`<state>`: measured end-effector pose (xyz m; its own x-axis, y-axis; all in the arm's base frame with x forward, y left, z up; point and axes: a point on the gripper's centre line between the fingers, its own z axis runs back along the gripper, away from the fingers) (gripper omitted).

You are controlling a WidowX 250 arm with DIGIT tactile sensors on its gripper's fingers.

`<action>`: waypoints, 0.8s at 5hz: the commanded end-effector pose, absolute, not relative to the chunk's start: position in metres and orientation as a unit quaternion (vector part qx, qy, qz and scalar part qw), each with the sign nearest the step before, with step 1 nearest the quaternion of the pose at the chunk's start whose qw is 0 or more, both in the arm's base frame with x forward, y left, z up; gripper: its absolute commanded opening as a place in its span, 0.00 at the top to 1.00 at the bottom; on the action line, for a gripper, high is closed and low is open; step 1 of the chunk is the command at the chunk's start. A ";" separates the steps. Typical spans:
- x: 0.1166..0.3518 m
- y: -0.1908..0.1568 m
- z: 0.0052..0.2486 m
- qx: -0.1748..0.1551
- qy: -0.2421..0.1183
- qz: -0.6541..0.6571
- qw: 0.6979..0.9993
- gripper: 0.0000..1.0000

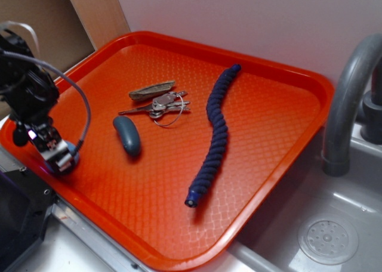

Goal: Grab the blue ball.

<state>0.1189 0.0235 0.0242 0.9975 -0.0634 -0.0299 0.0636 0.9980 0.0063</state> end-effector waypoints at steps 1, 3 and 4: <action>0.126 0.005 0.036 -0.005 -0.024 -0.066 0.998 1.00; 0.148 0.003 0.079 0.035 -0.056 -0.054 0.996 1.00; 0.166 -0.001 0.128 0.036 -0.048 -0.017 0.998 1.00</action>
